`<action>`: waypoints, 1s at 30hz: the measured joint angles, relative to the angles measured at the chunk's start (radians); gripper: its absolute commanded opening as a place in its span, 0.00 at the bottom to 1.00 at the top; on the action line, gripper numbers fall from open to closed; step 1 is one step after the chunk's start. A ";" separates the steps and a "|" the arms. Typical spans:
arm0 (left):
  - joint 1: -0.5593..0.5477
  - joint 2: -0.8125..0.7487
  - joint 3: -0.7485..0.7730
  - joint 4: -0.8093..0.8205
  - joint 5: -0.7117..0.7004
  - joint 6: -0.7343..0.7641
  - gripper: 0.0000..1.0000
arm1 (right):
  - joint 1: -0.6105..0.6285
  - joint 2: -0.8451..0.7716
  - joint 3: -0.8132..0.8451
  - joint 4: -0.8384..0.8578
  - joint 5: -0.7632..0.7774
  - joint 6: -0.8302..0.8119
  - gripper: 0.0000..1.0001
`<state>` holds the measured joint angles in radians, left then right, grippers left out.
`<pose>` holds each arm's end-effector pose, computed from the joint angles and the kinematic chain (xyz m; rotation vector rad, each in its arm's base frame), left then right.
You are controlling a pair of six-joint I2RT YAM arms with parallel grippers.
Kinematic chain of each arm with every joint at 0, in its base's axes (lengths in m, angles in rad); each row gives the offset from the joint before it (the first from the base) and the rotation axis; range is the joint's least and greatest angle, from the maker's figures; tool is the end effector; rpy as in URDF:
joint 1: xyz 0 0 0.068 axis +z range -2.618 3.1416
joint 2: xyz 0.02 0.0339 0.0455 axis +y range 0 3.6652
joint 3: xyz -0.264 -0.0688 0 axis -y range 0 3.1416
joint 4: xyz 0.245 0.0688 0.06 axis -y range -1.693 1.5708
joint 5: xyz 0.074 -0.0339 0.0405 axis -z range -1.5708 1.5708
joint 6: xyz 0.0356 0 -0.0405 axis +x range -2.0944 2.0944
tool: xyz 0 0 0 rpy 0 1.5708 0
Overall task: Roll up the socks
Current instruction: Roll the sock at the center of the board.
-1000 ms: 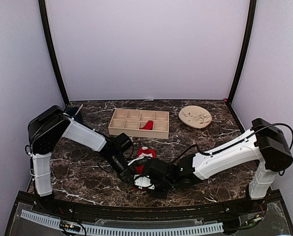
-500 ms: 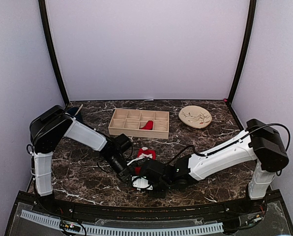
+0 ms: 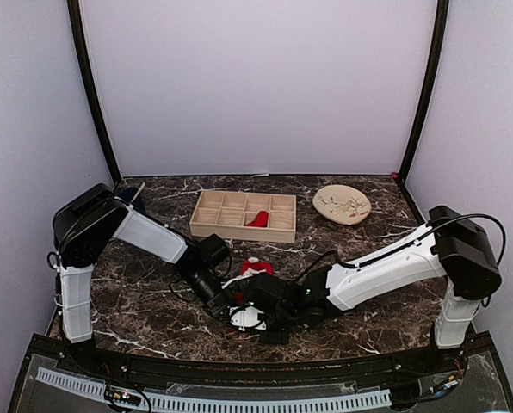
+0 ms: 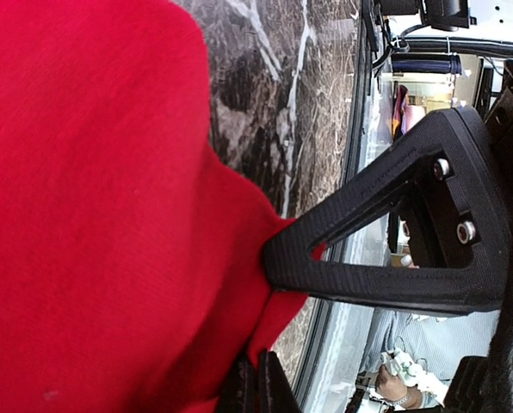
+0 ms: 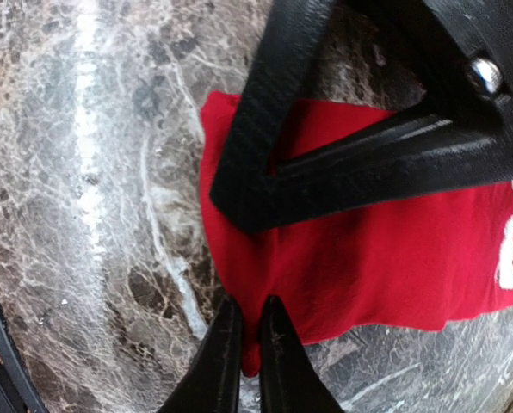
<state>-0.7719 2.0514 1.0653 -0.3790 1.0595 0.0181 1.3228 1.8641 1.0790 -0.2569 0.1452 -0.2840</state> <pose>0.2263 -0.2636 0.0869 -1.1163 -2.2795 1.4757 0.0951 0.3546 0.1412 -1.8402 1.8464 0.1857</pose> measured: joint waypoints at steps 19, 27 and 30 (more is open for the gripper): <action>0.057 -0.106 -0.062 0.100 -0.096 -0.136 0.35 | -0.105 0.018 0.048 -0.063 -0.239 0.057 0.04; 0.100 -0.186 -0.148 0.210 -0.177 -0.225 0.36 | -0.140 0.022 0.055 -0.090 -0.322 0.084 0.04; 0.111 -0.227 -0.187 0.256 -0.225 -0.249 0.37 | -0.151 0.038 0.081 -0.105 -0.355 0.089 0.04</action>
<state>-0.6613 1.8240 0.8783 -0.1234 0.8349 -0.2310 1.1713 1.9022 1.1599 -0.3618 -0.2096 -0.1955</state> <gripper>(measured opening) 0.365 0.046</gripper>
